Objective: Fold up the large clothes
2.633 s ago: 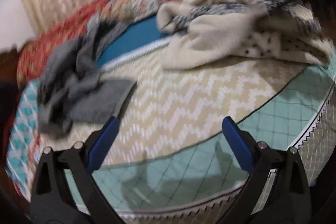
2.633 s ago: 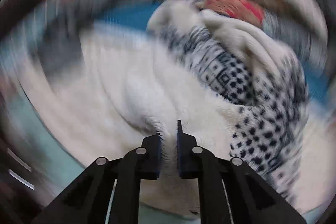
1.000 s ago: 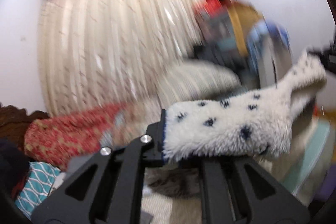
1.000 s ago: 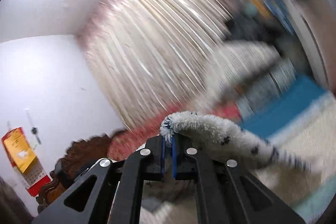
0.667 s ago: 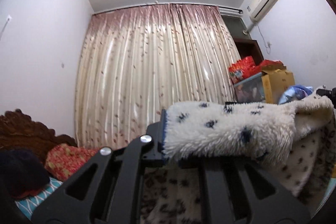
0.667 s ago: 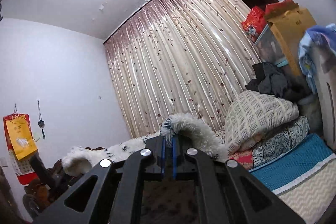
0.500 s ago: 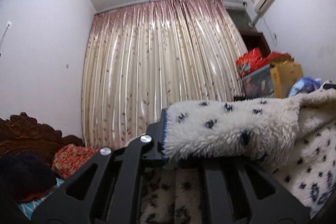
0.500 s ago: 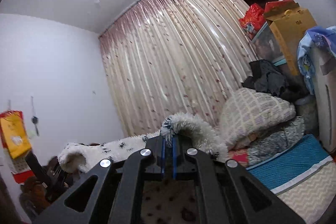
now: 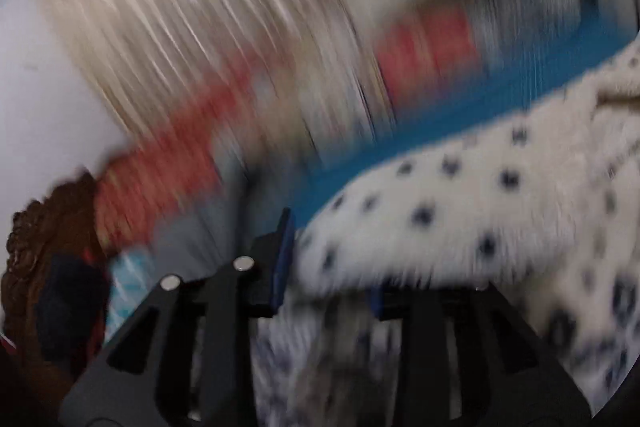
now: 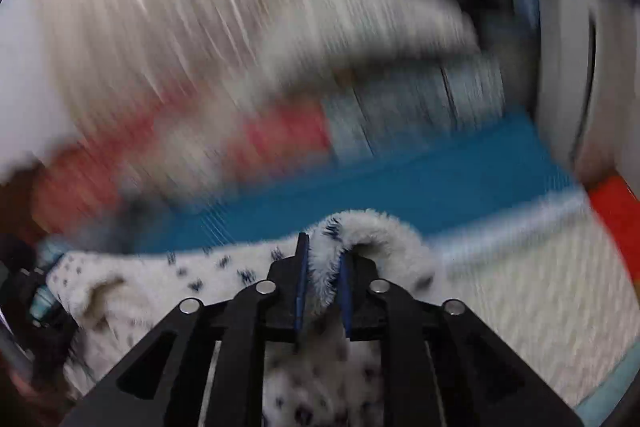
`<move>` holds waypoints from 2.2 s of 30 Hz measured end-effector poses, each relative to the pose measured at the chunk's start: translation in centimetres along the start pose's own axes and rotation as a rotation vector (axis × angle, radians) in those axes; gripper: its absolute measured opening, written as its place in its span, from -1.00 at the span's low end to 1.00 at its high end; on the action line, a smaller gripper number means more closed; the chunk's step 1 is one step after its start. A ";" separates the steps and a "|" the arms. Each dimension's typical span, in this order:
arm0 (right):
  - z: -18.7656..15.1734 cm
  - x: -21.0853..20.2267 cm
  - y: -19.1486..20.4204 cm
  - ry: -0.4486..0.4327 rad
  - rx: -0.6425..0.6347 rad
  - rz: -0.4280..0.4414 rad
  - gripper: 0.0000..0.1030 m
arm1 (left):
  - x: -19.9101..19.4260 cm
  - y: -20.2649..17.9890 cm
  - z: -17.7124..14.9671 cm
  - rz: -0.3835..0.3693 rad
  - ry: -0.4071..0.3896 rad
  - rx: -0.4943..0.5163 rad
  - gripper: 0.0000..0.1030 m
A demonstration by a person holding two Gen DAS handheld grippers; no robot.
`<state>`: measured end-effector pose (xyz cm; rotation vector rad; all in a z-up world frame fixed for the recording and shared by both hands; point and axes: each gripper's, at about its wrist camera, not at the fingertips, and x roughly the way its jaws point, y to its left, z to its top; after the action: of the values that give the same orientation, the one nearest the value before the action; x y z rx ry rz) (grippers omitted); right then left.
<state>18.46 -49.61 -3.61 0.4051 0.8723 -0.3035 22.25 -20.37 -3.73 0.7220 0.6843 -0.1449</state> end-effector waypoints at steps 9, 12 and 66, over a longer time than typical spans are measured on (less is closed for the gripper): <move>-10.8 0.3 -6.5 0.066 0.103 0.235 0.63 | 6.1 -1.3 -8.3 -0.180 0.231 -0.069 -0.40; -13.3 -4.2 -9.3 -0.005 0.066 0.105 0.22 | 3.9 2.1 -8.8 -0.247 0.172 -0.150 -0.08; -20.0 -14.4 -17.5 -0.135 0.113 -0.104 0.42 | -7.3 7.3 -28.9 -0.397 0.301 -0.282 0.28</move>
<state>-11.07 -54.50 -7.61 0.4398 0.7474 -0.4725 3.92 3.24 -10.87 0.3316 1.1092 -0.3004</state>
